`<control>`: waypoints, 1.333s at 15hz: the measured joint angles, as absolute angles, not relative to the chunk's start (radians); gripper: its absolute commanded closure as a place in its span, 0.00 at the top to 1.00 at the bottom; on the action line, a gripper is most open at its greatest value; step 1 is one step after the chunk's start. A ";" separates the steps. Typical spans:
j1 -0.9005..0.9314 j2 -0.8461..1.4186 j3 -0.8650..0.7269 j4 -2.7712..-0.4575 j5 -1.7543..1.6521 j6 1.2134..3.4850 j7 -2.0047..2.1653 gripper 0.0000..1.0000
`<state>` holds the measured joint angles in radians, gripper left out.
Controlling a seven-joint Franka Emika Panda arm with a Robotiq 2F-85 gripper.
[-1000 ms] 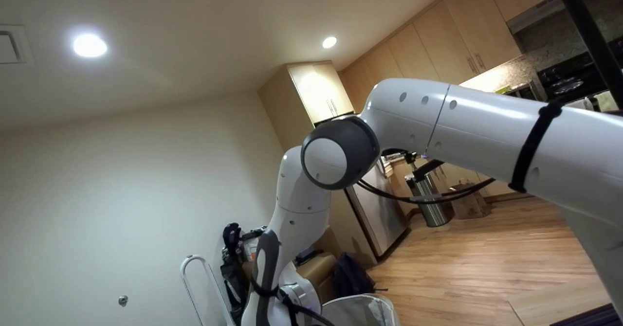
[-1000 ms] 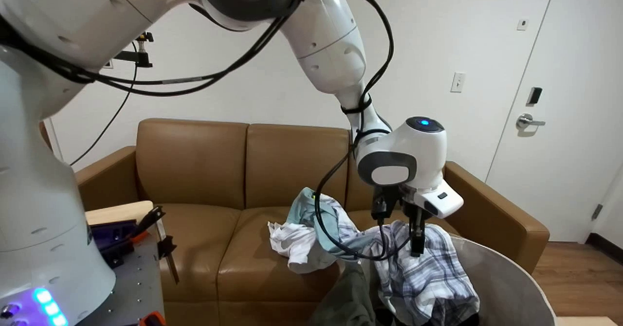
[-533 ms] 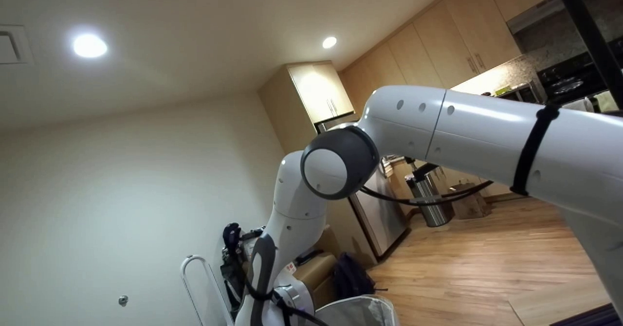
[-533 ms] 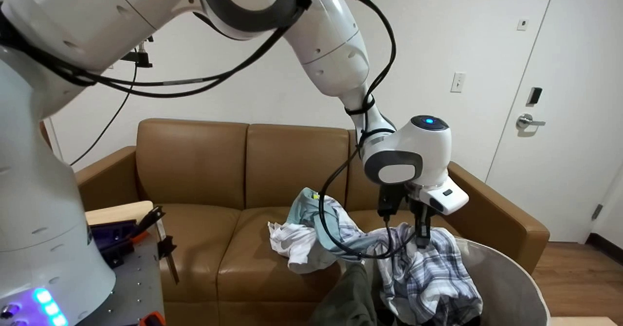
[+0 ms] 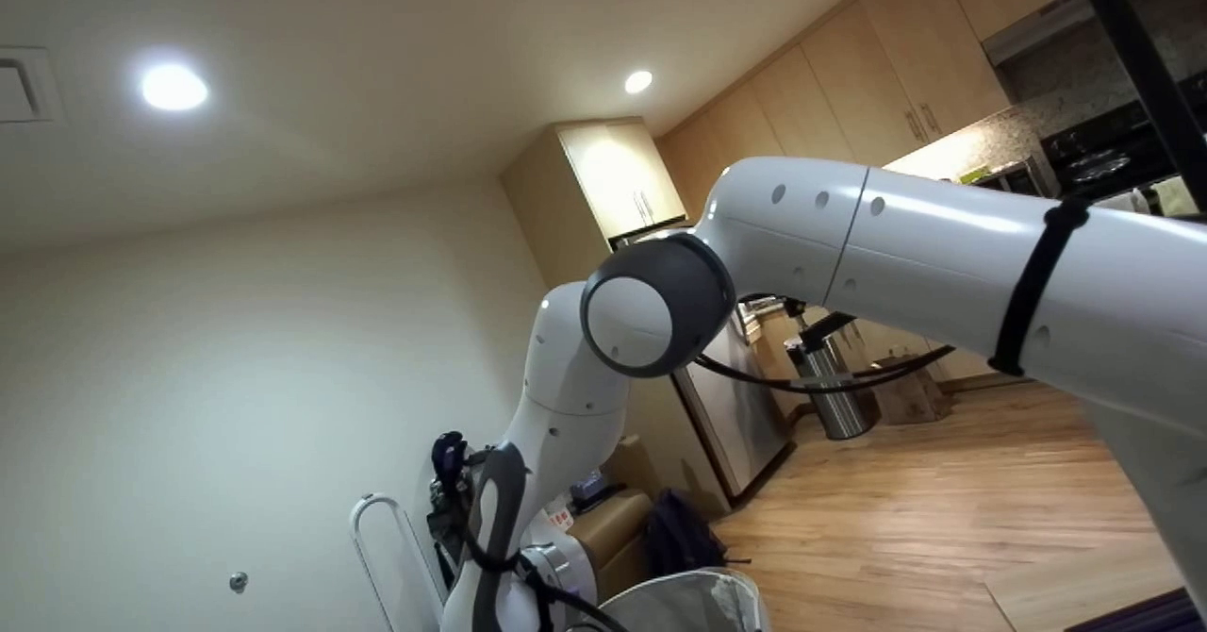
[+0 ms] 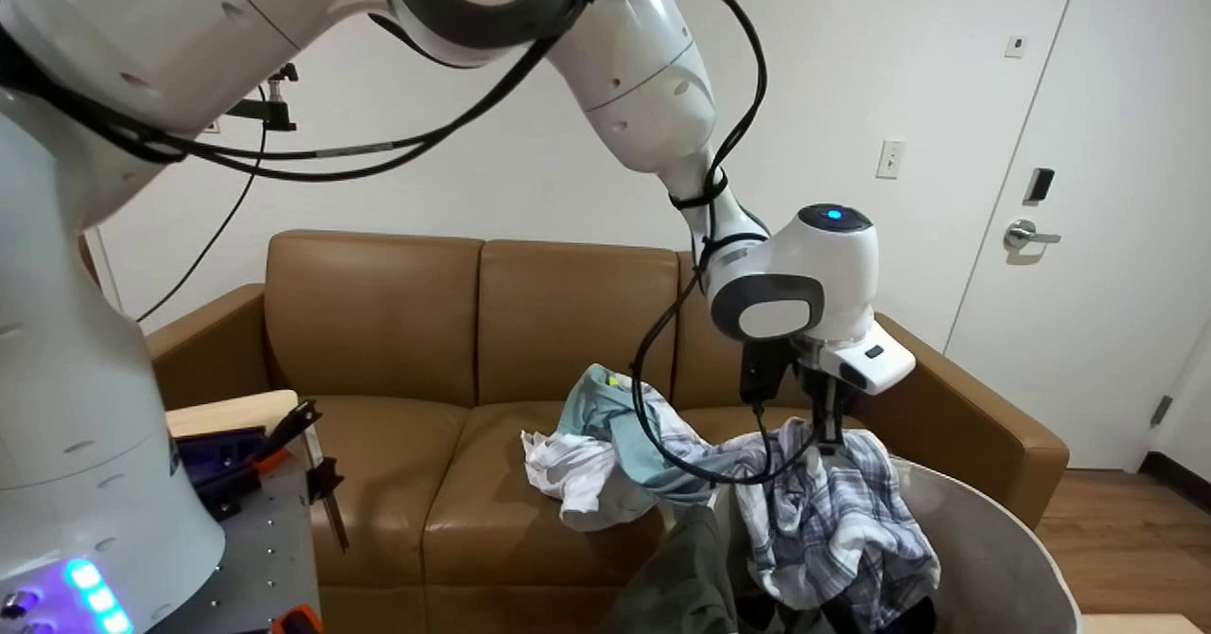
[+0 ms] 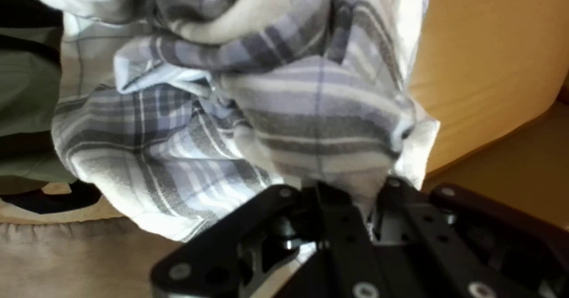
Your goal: Pick up clothes from the laundry basket and put them on the couch.
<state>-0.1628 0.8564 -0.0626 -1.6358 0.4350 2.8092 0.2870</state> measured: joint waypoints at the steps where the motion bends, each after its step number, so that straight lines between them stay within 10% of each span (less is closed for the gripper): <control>1: -0.162 0.840 -0.060 -1.643 0.435 2.830 0.286 0.06; 20: 0.132 0.293 0.093 -2.135 0.149 3.010 0.129 0.05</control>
